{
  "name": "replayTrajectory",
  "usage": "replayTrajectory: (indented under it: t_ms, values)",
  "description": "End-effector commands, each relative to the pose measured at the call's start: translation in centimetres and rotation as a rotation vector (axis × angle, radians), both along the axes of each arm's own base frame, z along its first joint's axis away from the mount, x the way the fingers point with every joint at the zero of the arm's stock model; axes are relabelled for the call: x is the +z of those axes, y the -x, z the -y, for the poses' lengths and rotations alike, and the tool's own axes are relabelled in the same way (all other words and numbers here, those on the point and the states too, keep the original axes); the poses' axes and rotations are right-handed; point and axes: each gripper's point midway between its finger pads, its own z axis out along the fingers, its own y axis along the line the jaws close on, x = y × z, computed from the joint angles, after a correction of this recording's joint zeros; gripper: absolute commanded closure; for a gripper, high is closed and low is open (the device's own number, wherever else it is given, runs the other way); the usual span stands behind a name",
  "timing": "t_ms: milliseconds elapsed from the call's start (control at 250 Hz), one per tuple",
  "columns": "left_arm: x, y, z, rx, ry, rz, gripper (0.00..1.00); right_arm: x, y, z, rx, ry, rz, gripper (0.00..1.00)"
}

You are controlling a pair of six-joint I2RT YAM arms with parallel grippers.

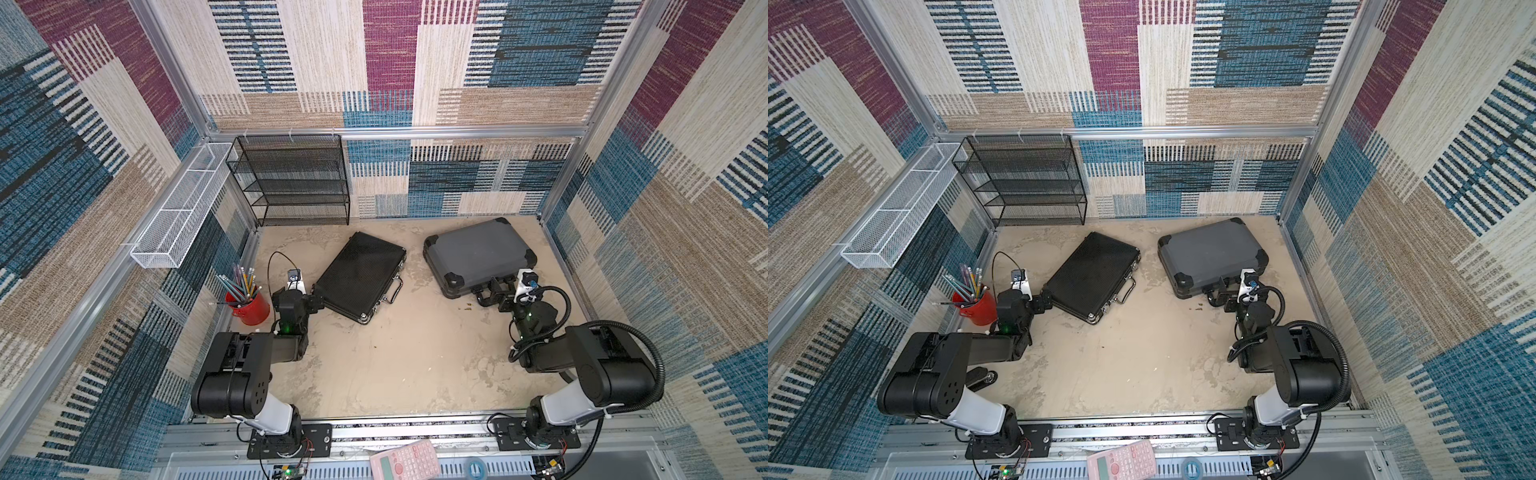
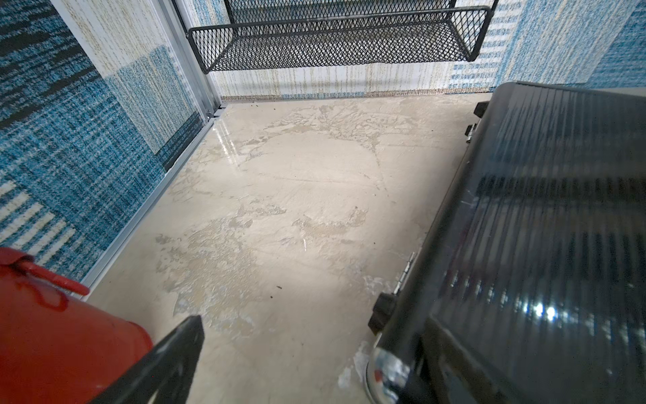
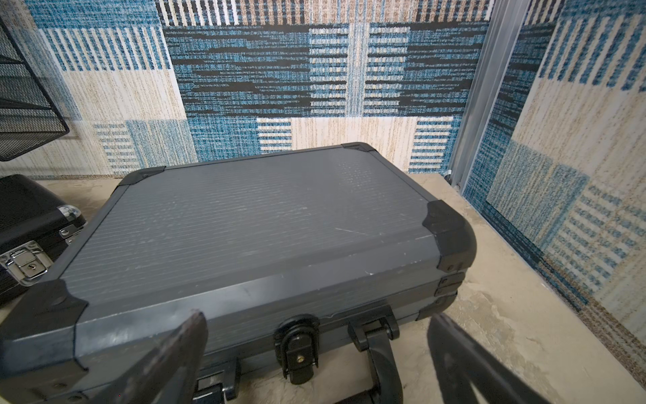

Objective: Open the poker set cases
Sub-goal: Adjust the poker set case at the center of the board.

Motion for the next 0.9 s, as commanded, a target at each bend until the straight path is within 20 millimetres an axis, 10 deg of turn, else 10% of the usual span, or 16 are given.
replayTrajectory:
  t_ms: [0,540,896]
  values:
    - [1.3,0.0,-0.3,0.014,0.002,0.017,0.01,0.9,-0.1,0.2,-0.013,-0.006,0.031,0.01]
    - [10.3,1.5,0.3,0.047,0.154,0.099,0.01,2.8,-2.6,-0.7,0.014,-0.169,-0.206,0.01]
    - [14.6,1.3,9.7,-0.121,0.089,0.128,0.01,0.6,-3.3,-0.1,-0.001,-0.313,-0.365,0.00]
